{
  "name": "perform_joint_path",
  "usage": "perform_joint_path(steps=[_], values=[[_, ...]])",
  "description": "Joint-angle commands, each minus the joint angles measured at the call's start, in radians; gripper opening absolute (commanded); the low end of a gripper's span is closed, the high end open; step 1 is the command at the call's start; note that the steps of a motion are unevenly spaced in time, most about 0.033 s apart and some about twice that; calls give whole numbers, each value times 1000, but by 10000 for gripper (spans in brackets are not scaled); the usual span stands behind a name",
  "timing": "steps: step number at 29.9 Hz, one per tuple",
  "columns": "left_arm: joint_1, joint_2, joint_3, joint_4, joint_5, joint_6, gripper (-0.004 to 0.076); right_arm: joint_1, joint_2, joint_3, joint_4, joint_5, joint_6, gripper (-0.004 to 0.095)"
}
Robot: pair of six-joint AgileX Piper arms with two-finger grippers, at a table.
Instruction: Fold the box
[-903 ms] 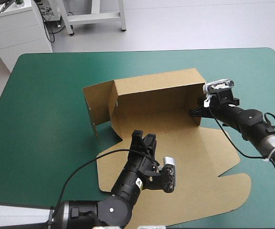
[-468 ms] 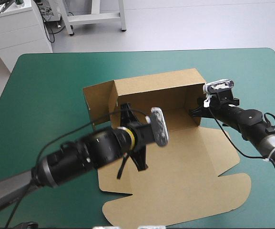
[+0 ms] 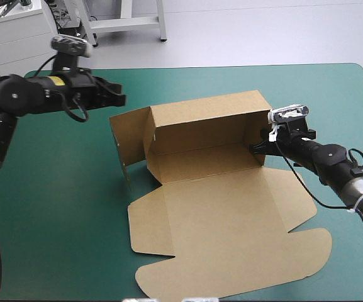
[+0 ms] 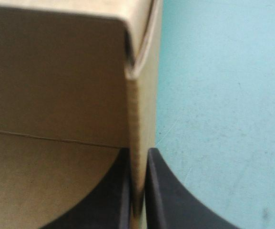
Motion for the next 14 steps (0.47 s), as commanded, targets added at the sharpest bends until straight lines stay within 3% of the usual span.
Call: perform_joint_path(steps=[1, 7, 14], values=[[222, -32, 65, -252, 31, 43, -21, -1, -25, -30, 13, 6, 6, -23], [461, -43, 299, -299, 95, 97, -32, -1, -25, -30, 15, 8, 6, -23], [590, -43, 533, -371, 57, 182, -32, -1, -25, -30, 15, 6, 8, -23]])
